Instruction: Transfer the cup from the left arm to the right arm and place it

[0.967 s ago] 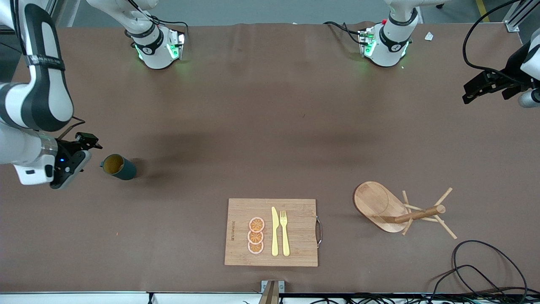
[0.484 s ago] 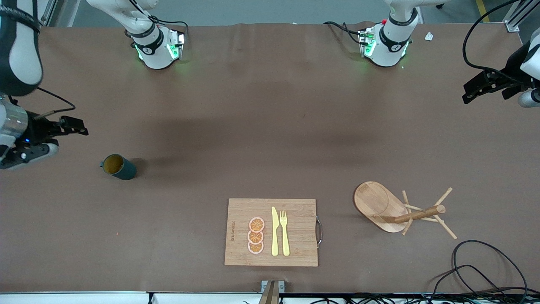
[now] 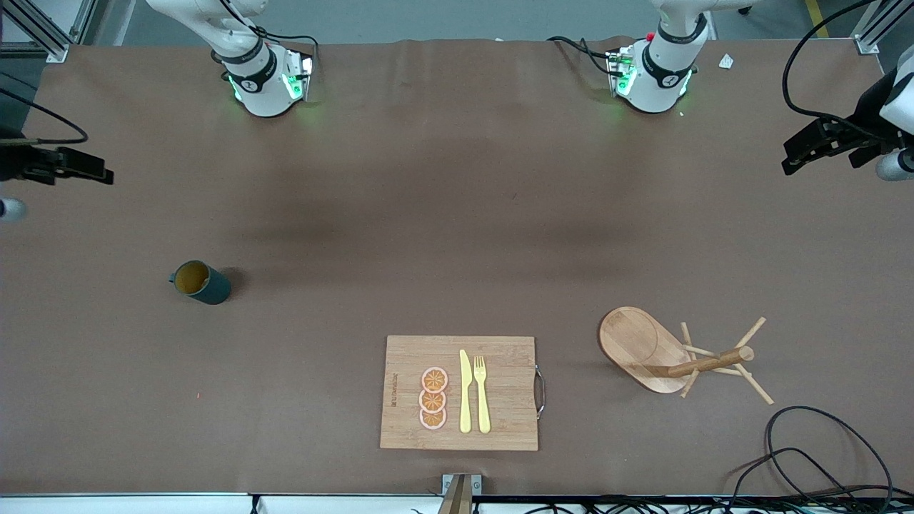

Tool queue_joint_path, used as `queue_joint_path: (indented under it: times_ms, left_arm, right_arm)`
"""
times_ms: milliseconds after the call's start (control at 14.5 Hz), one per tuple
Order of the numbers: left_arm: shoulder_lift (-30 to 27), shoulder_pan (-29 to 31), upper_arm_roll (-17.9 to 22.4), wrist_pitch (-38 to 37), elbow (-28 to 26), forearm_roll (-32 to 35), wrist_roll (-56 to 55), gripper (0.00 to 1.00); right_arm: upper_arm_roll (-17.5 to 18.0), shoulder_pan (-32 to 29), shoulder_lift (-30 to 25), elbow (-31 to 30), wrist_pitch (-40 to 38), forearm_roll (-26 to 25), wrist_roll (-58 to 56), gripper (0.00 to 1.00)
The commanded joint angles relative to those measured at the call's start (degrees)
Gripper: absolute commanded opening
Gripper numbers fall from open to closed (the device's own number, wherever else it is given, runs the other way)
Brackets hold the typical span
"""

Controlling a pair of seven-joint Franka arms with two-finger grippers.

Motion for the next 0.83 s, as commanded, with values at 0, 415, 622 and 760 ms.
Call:
queue_joint_path:
  times_ms: [0, 415, 622, 760]
  left_arm:
    - [-0.66, -0.02, -0.23, -0.81, 0.48, -0.91, 1.09, 1.0]
    - [-0.66, 0.06, -0.41, -0.98, 0.04, -0.82, 1.18, 1.0]
    - [-0.75, 0.07, -0.58, -0.9, 0.04, -0.91, 1.18, 1.0]
    - [-0.75, -0.02, -0.67, -0.11, -0.13, -1.17, 1.18, 1.0]
  right_arm:
    - [0.58, -1.07, 0.6, 4.4, -2.74, -1.35, 1.59, 1.0]
    - [0.58, -0.63, 0.7, 2.58, -1.08, -0.83, 2.38, 1.0]
    - [0.67, -0.63, -6.04, -6.45, 2.87, -0.39, 4.83, 1.0]
    - [0.67, -0.63, -11.24, -12.79, 5.69, -0.3, 5.11, 1.0]
